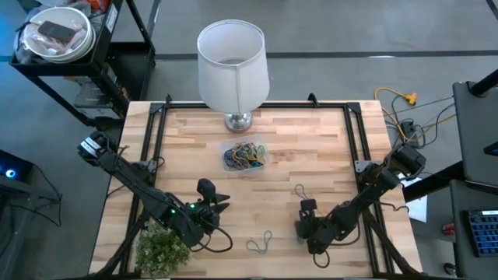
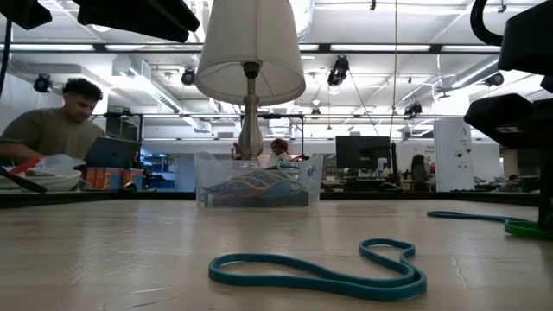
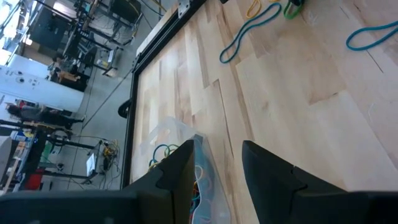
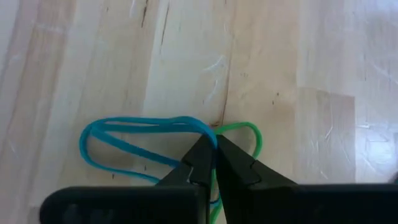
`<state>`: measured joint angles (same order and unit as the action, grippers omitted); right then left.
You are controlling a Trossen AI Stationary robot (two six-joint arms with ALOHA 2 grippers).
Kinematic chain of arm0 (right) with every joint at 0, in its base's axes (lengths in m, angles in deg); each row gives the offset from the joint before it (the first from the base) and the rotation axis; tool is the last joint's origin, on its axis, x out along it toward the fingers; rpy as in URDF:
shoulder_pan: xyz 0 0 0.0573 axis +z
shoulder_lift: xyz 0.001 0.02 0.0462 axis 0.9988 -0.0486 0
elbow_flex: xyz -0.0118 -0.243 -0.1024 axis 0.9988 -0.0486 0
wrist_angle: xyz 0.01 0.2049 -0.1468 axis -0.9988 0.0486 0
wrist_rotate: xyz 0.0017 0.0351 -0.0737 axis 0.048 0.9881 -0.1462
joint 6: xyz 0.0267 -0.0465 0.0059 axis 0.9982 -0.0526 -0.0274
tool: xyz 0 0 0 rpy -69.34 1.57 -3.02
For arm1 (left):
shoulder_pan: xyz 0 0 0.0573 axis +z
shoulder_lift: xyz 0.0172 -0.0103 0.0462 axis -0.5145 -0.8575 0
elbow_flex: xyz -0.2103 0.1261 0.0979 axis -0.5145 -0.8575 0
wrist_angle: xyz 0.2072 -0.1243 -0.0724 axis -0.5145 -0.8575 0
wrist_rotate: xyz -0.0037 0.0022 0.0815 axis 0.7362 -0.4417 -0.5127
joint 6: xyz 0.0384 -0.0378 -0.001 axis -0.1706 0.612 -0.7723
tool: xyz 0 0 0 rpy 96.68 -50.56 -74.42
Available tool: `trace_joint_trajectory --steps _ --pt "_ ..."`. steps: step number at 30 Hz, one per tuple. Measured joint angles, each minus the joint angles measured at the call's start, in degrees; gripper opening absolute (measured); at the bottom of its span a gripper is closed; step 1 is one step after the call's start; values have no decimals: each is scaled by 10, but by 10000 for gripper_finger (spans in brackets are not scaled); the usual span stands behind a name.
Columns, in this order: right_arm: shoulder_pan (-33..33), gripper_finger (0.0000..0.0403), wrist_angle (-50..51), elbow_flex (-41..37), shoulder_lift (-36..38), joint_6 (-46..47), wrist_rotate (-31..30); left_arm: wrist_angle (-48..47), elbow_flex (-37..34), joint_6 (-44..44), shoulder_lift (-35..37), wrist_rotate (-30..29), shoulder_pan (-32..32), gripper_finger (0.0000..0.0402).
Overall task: Pick and place rubber bands into bin
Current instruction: Put the blue rubber band into the transparent container
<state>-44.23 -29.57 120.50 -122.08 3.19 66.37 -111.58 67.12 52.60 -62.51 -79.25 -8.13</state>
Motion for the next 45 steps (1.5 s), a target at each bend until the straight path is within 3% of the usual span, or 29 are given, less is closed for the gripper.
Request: trace_joint_trajectory --steps 8,15,21,25,27,36,45 --pt "0 9 14 5 14 -29 -22 0 0 0 0 0 0 118" --pt "0 9 107 66 28 -30 -39 0 -1 0 0 0 0 118" --pt "-1 9 114 94 26 -58 -45 0 -5 0 0 0 0 118" --pt "-21 9 115 85 11 -97 -138 0 -6 0 0 0 1 118" --pt "-42 8 109 81 5 -108 -157 0 -6 0 0 0 1 118" --pt "-136 9 -27 49 -12 -177 -3 0 -6 0 0 0 1 118" --pt "-143 69 -54 43 -11 -175 1 0 -7 0 0 0 1 118"
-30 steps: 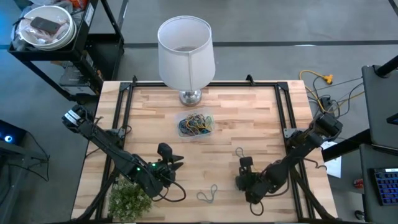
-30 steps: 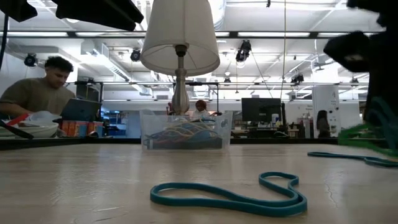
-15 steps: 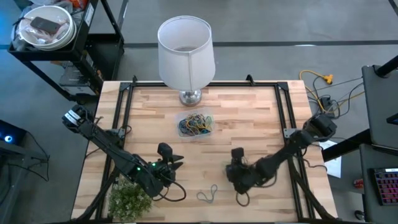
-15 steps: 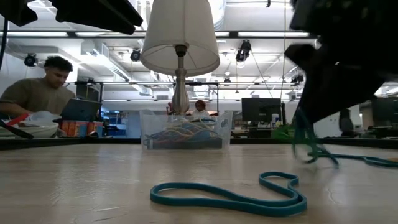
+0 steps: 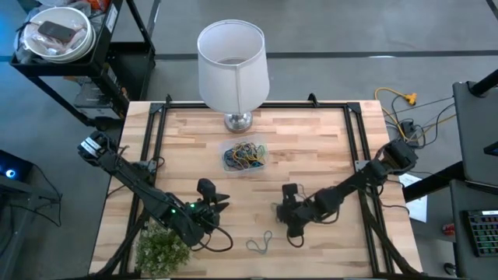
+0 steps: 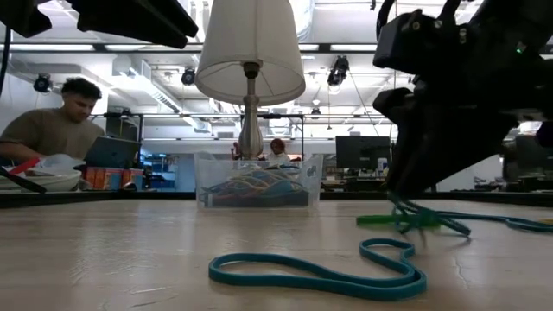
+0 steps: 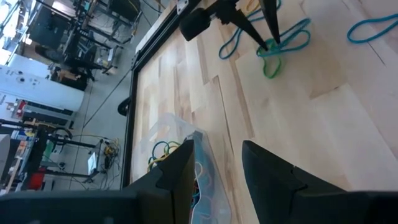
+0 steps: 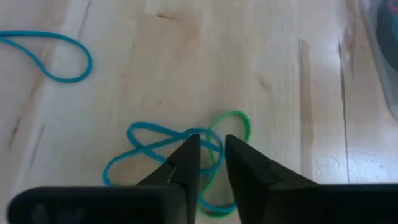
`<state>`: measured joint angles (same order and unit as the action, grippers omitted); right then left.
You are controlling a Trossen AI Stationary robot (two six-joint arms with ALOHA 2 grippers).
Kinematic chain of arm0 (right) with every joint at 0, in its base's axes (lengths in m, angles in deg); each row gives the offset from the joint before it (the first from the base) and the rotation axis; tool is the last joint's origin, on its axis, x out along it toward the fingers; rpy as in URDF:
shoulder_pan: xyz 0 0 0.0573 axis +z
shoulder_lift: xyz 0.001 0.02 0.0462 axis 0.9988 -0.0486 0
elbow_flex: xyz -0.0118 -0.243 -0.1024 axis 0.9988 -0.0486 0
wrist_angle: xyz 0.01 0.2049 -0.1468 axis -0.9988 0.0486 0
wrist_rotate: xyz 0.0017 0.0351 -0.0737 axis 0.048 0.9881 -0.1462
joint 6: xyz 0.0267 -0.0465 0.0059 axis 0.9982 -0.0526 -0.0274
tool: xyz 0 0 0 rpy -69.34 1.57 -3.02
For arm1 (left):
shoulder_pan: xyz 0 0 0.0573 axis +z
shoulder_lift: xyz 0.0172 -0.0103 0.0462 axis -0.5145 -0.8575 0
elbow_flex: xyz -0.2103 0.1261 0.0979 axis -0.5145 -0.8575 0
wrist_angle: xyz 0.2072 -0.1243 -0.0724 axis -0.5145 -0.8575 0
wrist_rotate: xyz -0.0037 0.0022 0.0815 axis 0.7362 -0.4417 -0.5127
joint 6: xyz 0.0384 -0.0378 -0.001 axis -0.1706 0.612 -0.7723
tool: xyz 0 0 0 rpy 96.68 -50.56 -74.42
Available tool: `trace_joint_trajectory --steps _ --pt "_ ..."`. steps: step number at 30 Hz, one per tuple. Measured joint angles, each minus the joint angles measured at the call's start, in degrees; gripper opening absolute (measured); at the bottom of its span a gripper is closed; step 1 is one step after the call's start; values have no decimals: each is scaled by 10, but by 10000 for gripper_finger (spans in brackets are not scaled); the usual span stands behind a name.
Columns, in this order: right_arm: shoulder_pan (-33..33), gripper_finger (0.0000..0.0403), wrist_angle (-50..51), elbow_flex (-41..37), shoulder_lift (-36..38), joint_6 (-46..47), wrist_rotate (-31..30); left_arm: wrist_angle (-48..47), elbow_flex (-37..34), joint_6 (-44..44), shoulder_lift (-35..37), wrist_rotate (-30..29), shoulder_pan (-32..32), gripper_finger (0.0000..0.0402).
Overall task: Pick and place rubber bands into bin
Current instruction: Put the blue rubber band into the transparent container
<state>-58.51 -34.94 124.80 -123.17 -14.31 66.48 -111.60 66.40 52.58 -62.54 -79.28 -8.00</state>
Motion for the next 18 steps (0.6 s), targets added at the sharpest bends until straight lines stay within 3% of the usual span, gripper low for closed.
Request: trace_joint_trajectory --steps 8,18 --pt "0 116 0 -17 -2 12 0 0 0 0 0 0 0 118" --pt "-9 123 -31 -34 -2 13 -3 0 0 0 0 0 0 118"
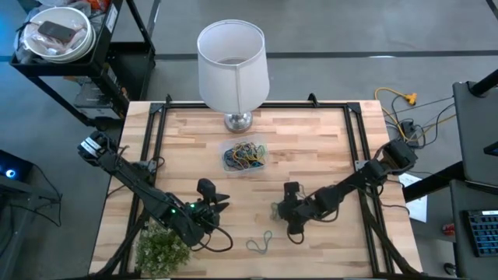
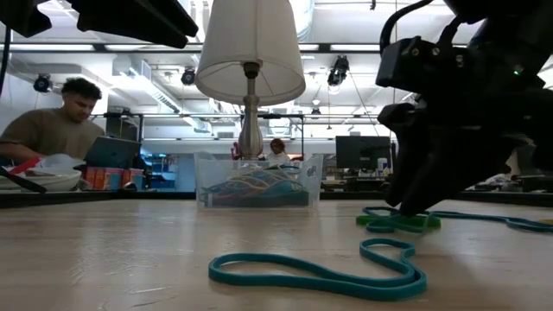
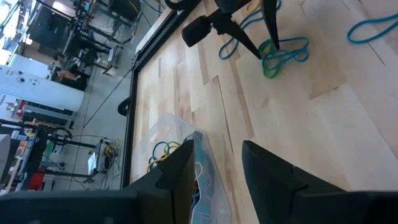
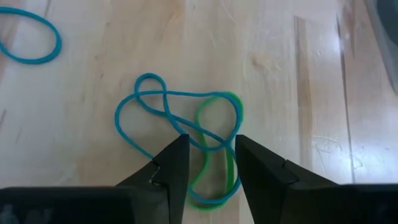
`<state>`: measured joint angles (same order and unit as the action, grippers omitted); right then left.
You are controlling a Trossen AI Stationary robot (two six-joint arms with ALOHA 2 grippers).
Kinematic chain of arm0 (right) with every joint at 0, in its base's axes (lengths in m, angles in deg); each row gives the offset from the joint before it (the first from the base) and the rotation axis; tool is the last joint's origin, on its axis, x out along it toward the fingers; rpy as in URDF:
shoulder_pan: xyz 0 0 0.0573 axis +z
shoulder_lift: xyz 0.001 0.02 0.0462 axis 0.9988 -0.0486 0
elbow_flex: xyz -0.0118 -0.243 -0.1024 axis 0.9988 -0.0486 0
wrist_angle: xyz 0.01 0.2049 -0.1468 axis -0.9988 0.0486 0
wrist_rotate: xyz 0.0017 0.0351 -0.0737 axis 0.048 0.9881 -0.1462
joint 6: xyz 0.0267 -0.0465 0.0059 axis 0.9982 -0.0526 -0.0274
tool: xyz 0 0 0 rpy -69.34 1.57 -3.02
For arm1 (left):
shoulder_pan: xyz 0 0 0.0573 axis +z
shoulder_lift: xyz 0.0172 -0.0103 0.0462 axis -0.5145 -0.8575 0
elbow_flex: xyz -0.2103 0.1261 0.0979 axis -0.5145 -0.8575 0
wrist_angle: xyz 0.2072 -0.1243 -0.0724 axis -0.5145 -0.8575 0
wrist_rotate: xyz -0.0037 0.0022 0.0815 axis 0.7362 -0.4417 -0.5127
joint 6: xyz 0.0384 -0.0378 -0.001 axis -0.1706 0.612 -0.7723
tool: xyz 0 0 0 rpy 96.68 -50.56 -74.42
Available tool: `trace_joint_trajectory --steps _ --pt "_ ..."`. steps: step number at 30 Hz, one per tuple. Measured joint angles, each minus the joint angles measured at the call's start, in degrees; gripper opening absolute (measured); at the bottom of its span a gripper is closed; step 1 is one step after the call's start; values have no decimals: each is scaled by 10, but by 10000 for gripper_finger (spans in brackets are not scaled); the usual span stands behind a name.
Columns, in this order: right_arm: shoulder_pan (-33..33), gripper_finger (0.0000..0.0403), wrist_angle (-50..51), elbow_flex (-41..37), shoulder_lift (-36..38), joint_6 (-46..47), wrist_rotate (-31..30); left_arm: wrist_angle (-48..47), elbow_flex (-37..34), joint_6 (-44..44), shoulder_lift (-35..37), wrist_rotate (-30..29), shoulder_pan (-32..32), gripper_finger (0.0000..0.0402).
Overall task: Pick and place rubber bands into bin
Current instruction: Put the blue rubber band into the transparent container
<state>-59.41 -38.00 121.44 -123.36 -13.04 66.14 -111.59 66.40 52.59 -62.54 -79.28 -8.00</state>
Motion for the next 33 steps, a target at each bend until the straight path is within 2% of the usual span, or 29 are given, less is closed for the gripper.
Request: trace_joint_trajectory --steps 15,19,25,29,33 --pt "-16 116 -10 -1 0 0 3 0 0 0 0 0 0 118" --pt "-21 117 -13 -2 0 3 31 0 0 0 0 0 0 118" --pt "-21 119 -14 -2 0 0 33 0 0 0 0 0 0 118" --pt "-21 101 -14 -2 0 -1 33 0 0 0 0 0 0 118" --pt "-21 67 -14 -2 -4 -12 34 0 0 0 0 0 0 118"
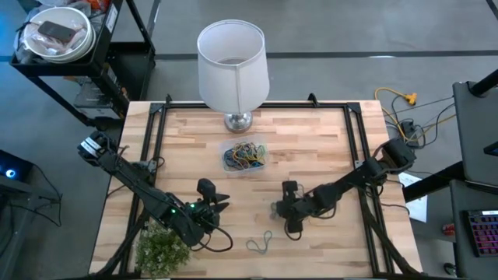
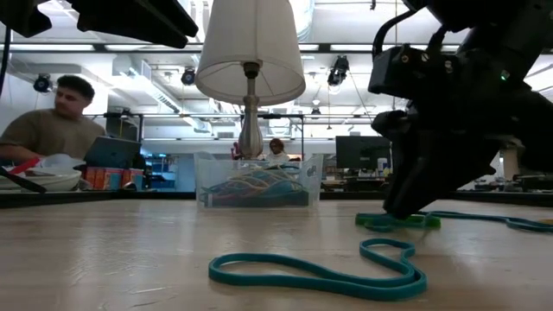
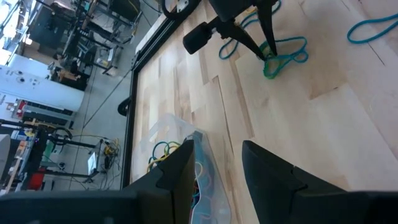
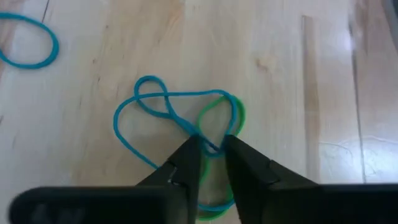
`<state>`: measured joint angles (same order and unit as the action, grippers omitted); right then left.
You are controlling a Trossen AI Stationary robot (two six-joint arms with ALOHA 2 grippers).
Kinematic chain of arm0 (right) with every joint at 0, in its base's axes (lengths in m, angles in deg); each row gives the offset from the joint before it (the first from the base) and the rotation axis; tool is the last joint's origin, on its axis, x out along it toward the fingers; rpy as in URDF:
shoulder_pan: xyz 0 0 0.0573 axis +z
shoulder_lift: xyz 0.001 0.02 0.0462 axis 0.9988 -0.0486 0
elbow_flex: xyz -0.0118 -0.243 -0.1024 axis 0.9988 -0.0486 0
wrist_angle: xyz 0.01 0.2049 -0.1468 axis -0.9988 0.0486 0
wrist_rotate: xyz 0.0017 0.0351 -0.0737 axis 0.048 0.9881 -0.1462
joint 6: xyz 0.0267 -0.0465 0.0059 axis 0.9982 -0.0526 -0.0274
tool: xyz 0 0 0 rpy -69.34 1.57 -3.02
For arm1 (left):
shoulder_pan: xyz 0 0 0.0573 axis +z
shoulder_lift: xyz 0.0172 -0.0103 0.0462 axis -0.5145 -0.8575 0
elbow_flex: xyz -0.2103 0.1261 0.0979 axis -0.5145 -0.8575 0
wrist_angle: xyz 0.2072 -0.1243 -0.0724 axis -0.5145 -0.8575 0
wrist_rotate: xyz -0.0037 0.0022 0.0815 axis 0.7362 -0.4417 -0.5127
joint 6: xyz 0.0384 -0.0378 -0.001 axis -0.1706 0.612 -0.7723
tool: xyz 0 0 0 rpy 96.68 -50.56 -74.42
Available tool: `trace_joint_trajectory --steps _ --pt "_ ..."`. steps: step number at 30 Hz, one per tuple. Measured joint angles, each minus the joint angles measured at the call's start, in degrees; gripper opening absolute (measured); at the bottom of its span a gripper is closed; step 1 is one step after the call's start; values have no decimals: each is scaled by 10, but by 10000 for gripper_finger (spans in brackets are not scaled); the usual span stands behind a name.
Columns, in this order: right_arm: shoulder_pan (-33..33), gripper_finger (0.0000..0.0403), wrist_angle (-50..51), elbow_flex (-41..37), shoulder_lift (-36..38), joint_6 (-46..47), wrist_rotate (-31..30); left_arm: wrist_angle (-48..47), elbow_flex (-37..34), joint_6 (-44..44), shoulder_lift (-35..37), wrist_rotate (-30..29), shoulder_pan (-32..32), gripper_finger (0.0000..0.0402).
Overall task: Pick and place rubber bands into bin
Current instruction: Put the blue rubber band into the transparent container
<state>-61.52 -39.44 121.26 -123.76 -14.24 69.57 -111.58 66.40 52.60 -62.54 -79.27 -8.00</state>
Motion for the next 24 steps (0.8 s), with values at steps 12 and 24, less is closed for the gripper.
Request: trace_joint_trajectory --steps 12,24 --pt "6 9 0 1 -9 -53 7 0 0 0 0 0 0 118" --pt "47 9 10 28 36 -102 -38 0 0 0 0 0 0 118"
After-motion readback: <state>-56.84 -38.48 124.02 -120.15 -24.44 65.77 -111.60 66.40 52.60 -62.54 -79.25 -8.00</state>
